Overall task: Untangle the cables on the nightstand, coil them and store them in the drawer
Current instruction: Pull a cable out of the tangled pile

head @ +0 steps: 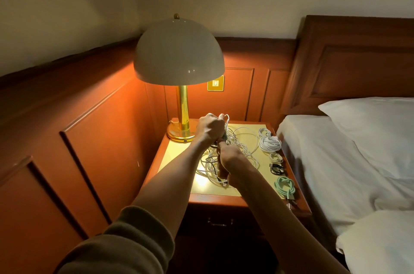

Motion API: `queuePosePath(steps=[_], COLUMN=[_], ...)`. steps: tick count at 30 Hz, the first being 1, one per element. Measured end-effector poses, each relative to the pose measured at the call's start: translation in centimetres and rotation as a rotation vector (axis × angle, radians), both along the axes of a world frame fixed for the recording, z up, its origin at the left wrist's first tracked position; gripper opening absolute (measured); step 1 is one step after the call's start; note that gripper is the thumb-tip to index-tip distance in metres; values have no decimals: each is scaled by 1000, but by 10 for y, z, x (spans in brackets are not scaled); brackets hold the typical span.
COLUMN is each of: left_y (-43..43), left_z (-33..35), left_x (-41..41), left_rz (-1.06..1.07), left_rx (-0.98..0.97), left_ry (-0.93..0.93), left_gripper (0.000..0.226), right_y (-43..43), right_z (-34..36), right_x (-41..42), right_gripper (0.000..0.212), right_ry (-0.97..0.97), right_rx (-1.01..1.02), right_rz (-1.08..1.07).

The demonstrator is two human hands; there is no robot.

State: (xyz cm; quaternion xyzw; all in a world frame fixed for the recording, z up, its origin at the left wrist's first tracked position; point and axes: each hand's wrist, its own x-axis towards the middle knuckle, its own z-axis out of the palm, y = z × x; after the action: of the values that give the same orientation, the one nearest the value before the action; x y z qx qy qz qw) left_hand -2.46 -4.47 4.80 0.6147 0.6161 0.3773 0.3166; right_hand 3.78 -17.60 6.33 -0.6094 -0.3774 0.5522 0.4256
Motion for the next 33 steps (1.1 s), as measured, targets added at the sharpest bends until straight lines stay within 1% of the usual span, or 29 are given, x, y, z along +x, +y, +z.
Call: queuePosePath(steps=[2, 4, 6, 8, 10, 11, 13, 14, 16, 17, 18, 19, 21, 22, 23, 24, 26, 29, 31, 33], left_y=[-12, -16, -12, -14, -19, -23, -31, -33, -39, -40, -41, -42, -40, -39, -38, -37, -35, -30, -25, -18], left_z=[11, 20, 19, 14, 13, 14, 19, 20, 20, 18, 17, 15, 14, 14, 14, 14, 13, 13, 12, 12], left_x=[3, 7, 8, 5, 3, 3, 4, 6, 11, 13, 16, 19, 24, 25, 27, 28, 32, 36, 37, 38], left_rz=[0, -4, -8, -75, -150, -176, -219, -239, -260, -251, -238, -230, -243, -246, -250, -269, -328, -390, -402, -407], left_rx=[55, 69, 11, -87, -181, -218, -266, -262, -218, -196, -183, -181, -190, -188, -187, -195, -245, -287, -329, -402], left_ry=[43, 33, 37, 22, -17, -6, 9, 5, 8, 33, 67, 94, 112, 119, 119, 105, 31, -45, -112, -173], left_gripper=[47, 48, 47, 47, 50, 53, 56, 54, 48, 45, 44, 43, 41, 40, 37, 32, 25, 28, 26, 31], right_y=[0, 2, 3, -1, -6, -9, -8, -8, -9, -9, -7, -5, -1, 4, 6, 9, 13, 21, 26, 31], right_z=[2, 2, -2, -7, -13, -16, -25, -27, -32, -35, -38, -37, -29, -26, -23, -22, -22, -26, -28, -30], right_x=[3, 8, 14, 24, 37, 44, 56, 60, 65, 67, 67, 67, 66, 67, 68, 71, 75, 85, 94, 104], right_gripper=[39, 38, 36, 34, 37, 40, 55, 67, 99, 107, 107, 97, 68, 65, 68, 69, 63, 60, 63, 65], right_ry=[17, 3, -50, -103, -137, -185, -379, -516, -761, -856, -927, -977, -1069, -1080, -1065, -1055, -1063, -1033, -1009, -978], right_rx=[-11, 8, 44, 82, 124, 158, 235, 266, 383, 471, 547, 587, 539, 454, 388, 373, 465, 552, 565, 567], right_rz=[-25, -17, 27, 103, 200, 243, 275, 256, 149, 80, 34, 21, 65, 127, 160, 152, 78, 50, 43, 37])
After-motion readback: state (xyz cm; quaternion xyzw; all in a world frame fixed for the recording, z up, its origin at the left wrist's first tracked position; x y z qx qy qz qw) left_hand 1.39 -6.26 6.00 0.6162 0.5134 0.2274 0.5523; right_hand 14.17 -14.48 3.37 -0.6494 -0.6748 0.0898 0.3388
